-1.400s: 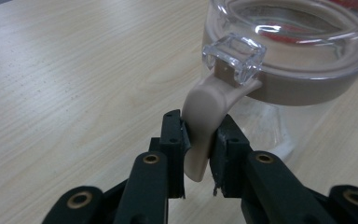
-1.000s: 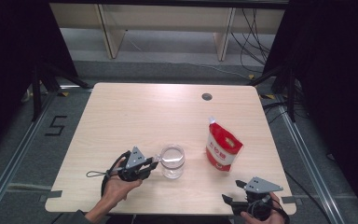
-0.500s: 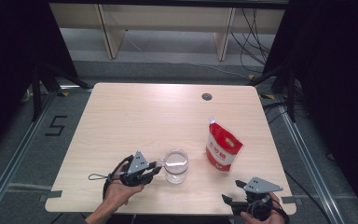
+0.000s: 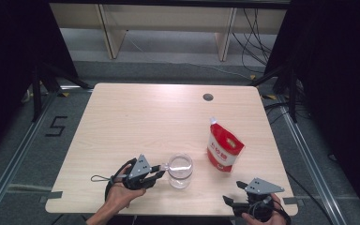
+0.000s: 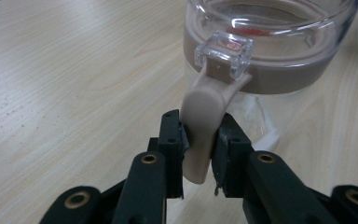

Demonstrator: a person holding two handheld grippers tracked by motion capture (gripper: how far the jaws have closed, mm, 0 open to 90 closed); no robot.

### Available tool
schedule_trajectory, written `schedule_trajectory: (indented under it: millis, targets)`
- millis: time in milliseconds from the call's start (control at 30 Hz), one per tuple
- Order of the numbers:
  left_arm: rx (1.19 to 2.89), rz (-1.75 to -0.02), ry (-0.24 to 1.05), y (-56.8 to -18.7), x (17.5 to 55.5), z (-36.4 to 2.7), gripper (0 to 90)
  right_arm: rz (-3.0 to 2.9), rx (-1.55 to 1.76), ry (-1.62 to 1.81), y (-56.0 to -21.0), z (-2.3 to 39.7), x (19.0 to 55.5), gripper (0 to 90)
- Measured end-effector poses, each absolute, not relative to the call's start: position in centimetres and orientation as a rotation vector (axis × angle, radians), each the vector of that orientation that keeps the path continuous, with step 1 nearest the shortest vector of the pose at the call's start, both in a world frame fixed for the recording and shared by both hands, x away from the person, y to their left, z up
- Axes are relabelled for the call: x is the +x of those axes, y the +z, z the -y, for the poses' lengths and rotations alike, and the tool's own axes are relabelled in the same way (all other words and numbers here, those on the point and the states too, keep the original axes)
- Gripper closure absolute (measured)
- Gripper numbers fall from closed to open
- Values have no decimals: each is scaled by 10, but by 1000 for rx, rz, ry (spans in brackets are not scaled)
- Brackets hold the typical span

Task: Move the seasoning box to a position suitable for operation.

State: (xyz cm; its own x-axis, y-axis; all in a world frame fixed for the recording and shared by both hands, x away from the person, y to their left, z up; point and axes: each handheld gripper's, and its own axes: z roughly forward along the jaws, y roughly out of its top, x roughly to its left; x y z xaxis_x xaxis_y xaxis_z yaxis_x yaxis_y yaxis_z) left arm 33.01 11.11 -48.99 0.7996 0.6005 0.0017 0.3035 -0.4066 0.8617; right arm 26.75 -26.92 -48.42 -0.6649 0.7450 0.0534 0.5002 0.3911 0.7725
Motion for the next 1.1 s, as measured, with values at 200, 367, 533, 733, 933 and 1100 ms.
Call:
schedule_trajectory:
  millis: [200, 367, 533, 733, 933, 1100]
  targets:
    - [2032, -643, 376, -490, 327, -111, 746, -2353, 1090, 1149, -484, 269, 268, 267]
    - [2029, -635, 365, -490, 327, -110, 745, -2353, 1090, 1151, -484, 269, 268, 266]
    - [2028, -650, 369, -490, 327, -110, 743, -2370, 1078, 1152, -484, 269, 268, 267]
    - [2022, -645, 370, -490, 328, -110, 744, -2366, 1088, 1163, -485, 268, 268, 267]
    - [2002, -663, 325, -489, 329, -111, 679, -2355, 1086, 1150, -484, 269, 268, 267]
    - [2019, -631, 341, -483, 327, -115, 542, -2361, 1070, 1172, -486, 269, 269, 267]
